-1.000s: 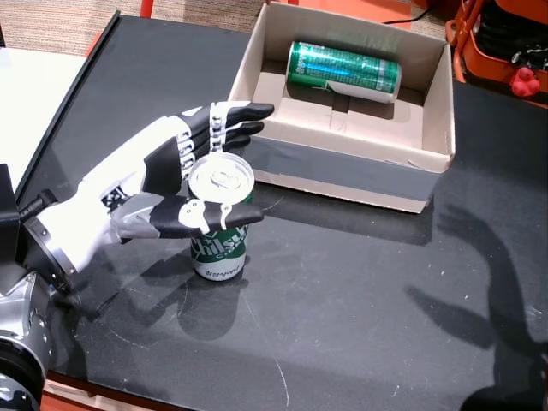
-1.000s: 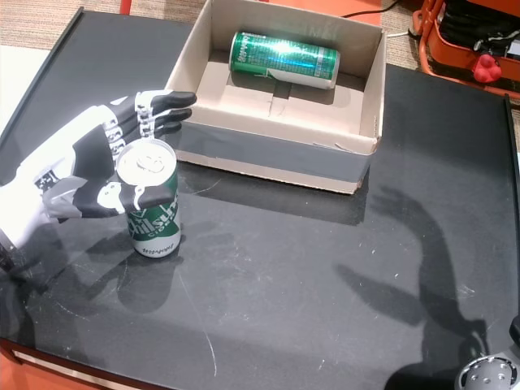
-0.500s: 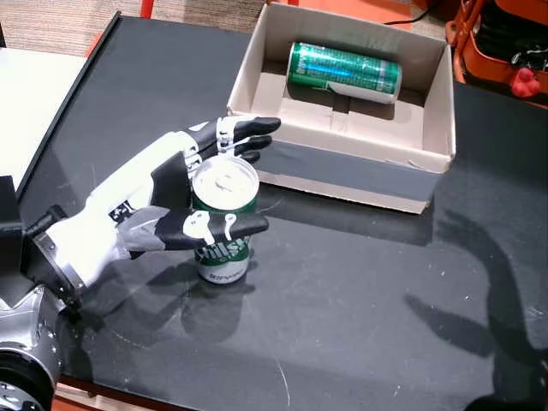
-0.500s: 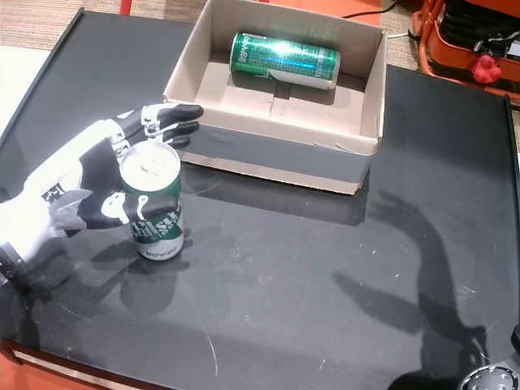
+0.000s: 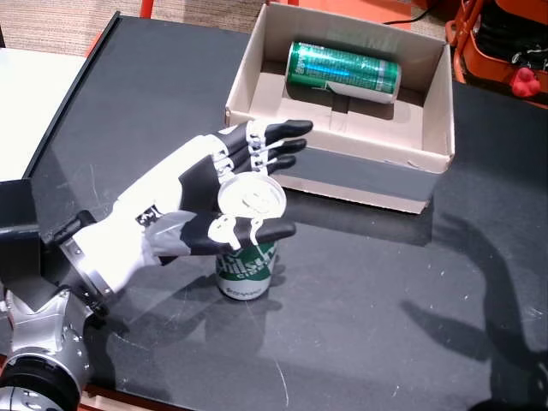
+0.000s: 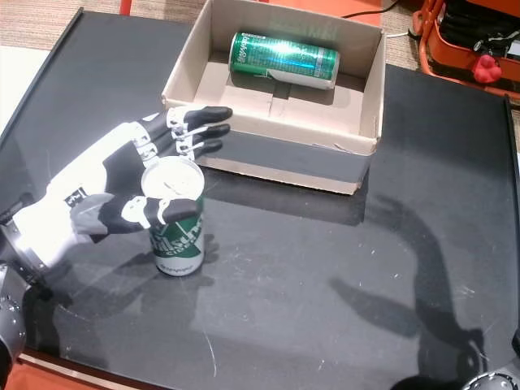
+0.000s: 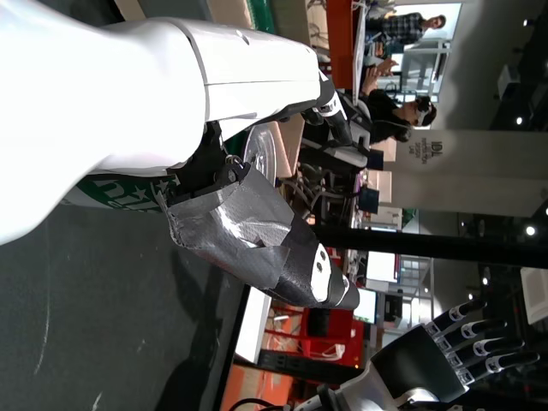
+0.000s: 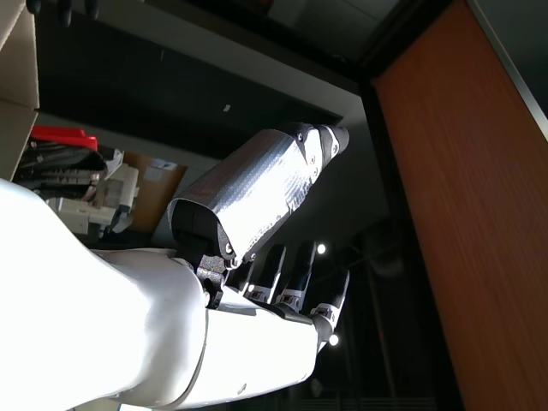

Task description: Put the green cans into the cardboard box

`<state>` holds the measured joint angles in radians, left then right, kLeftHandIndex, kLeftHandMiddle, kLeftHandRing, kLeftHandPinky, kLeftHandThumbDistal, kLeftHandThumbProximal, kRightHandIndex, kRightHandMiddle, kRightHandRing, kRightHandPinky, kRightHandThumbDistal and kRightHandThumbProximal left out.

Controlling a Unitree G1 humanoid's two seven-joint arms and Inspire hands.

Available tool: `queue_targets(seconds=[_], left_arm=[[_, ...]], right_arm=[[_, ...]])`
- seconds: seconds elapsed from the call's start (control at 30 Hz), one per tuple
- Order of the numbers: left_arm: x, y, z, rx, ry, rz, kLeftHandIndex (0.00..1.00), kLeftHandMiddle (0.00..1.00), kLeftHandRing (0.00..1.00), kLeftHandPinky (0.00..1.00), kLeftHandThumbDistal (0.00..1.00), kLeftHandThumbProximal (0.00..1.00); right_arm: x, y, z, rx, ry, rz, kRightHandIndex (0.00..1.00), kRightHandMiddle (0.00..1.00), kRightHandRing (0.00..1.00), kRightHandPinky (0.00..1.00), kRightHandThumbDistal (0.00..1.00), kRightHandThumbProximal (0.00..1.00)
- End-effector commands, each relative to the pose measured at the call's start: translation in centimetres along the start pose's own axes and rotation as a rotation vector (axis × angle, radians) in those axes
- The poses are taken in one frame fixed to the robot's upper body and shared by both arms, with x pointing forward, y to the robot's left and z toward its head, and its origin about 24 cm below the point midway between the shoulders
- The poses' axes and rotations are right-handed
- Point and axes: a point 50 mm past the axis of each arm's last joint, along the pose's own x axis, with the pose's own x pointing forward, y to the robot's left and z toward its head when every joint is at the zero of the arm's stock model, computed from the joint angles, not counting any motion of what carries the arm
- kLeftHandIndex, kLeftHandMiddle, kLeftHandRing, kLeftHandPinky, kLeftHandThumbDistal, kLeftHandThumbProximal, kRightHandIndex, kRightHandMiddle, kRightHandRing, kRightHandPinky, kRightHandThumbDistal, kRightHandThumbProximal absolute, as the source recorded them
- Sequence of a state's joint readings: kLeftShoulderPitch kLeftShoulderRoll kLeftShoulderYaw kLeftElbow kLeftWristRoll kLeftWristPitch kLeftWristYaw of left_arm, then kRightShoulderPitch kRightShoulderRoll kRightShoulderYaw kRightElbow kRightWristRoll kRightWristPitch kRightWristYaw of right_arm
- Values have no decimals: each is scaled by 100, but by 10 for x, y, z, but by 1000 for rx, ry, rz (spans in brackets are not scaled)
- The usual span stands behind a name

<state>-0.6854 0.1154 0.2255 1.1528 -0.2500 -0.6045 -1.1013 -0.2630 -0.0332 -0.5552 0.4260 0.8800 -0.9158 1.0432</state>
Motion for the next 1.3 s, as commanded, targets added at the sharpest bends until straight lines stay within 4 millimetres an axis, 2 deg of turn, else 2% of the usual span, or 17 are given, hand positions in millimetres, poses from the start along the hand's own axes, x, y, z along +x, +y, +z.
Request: queue_targets(seconds=[0.0,0.37,0.53,0.8,0.93,1.07,1.23,1.27], left_arm=[[-4,-6,-7,-37,-8,-1,100,97,96,86,100,29],[-11,-6,-11,-47,13,-3,100,97,97,86,100,29],[-16,-6,-13,-16,59,-19,100,98,98,89,92,26],[-22,-6,-21,6,165,-38,100,99,98,89,92,26],[-22,-6,-23,14,186,-33,100,99,98,90,90,26],[-20,-6,-22,9,170,-22,100,98,98,90,85,20],[-16,-8,-22,-9,147,-10,99,97,97,88,89,23],[-14,-8,-22,-16,144,-9,99,97,97,88,93,25]], right_arm=[[-3,0,3,-2,7,-5,78,70,69,80,100,78],[-5,1,8,-24,8,-20,78,69,68,79,100,81],[-5,3,10,-41,4,-25,78,69,68,80,100,82],[-4,4,13,-27,0,-30,78,69,67,80,100,80],[-5,5,14,-33,2,-39,78,69,68,80,100,80],[-6,6,15,-24,-2,-46,78,69,67,80,100,79],[-6,8,16,-17,-8,-54,78,68,66,80,100,79],[-6,8,16,-16,-11,-53,78,68,66,80,100,79]])
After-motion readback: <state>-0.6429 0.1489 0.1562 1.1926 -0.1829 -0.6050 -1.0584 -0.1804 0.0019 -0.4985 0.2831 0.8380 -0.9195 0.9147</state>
